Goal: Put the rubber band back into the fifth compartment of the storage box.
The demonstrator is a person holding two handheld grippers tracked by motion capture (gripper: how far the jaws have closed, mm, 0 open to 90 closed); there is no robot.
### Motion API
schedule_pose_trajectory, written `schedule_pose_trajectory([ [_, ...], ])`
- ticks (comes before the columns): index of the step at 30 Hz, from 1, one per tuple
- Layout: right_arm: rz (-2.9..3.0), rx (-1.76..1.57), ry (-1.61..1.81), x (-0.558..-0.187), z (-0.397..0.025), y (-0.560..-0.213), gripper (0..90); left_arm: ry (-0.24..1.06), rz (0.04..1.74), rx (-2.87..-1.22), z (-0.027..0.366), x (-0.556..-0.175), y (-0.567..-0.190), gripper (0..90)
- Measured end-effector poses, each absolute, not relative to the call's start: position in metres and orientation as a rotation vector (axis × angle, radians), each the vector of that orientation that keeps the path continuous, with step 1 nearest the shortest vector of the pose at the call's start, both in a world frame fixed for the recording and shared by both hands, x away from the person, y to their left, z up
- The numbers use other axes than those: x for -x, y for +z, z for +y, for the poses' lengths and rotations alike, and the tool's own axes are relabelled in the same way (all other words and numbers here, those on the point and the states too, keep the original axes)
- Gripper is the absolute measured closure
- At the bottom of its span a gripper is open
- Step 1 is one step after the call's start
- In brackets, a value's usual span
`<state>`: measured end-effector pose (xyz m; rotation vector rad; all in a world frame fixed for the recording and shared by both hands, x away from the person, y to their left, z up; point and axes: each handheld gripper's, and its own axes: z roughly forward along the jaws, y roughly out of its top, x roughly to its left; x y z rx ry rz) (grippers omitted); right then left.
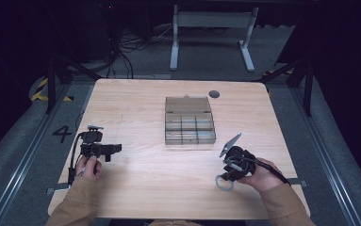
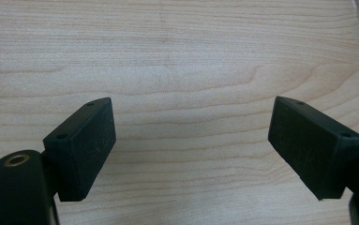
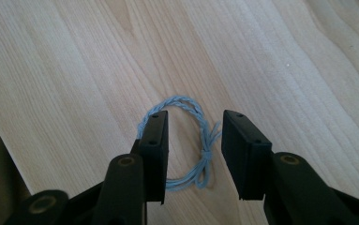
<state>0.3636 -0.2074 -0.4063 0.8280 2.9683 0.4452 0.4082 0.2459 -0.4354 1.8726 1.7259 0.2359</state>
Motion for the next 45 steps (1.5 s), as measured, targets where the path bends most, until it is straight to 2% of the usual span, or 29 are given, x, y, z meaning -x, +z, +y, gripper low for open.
schedule_pose_trajectory([
  [12, 2.968, -0.885, 0.318, -0.368, -0.208, -0.419, 63.3, 0.235, 1.726, -1.874, 0.246, -0.408, -0.436, 16.0],
  [22, 2.981, -0.882, 0.251, -0.368, -0.206, -0.424, 70.8, 0.235, 1.726, -1.872, 0.246, -0.408, -0.436, 16.0],
  [31, 2.973, -0.883, 0.197, -0.367, -0.205, -0.425, 84.2, 0.234, 1.726, -1.872, 0.246, -0.408, -0.435, 16.0],
  [45, 2.946, -0.873, 0.297, -0.363, -0.207, -0.408, 85.2, 0.234, 1.726, -1.872, 0.247, -0.408, -0.435, 16.1],
])
